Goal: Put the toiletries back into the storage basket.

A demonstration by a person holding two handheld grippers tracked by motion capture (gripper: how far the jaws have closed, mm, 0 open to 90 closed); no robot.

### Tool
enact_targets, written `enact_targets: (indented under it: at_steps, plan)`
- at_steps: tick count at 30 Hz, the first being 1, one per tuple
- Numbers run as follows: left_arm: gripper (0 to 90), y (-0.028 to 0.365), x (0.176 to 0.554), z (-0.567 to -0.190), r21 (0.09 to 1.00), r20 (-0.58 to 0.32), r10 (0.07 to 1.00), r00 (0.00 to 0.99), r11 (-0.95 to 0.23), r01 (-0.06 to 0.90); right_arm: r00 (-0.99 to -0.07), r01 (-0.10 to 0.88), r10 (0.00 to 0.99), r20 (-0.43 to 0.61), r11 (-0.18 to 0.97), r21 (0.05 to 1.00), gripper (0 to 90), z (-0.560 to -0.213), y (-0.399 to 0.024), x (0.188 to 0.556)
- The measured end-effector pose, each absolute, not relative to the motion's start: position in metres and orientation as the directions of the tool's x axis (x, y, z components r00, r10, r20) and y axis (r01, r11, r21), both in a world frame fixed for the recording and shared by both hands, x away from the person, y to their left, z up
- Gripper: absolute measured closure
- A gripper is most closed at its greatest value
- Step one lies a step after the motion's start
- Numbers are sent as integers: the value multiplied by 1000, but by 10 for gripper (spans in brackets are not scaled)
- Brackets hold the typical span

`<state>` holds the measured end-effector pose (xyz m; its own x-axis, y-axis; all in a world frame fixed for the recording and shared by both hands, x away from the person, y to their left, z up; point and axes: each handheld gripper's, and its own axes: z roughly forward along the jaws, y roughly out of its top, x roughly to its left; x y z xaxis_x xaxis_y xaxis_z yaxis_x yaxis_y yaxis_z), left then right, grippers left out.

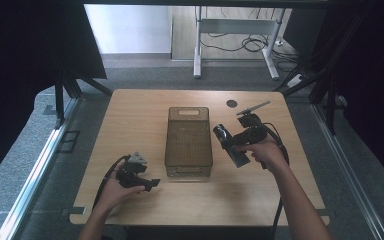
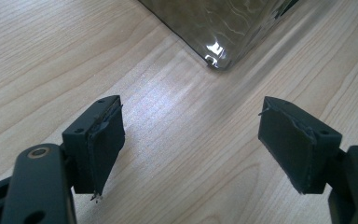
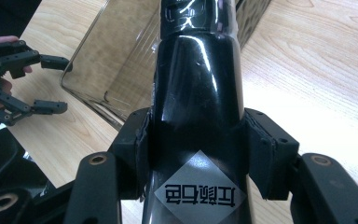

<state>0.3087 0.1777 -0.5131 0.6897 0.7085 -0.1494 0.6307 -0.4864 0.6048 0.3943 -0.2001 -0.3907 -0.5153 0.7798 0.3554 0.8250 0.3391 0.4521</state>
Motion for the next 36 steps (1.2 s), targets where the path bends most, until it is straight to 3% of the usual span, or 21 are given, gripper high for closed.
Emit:
enact_targets:
  at_steps: [36]
  plan:
    - [229,175,309,-514,606,-152,702,696,-490,627,-494,840,782,380,316,442,463,-391,-151,432]
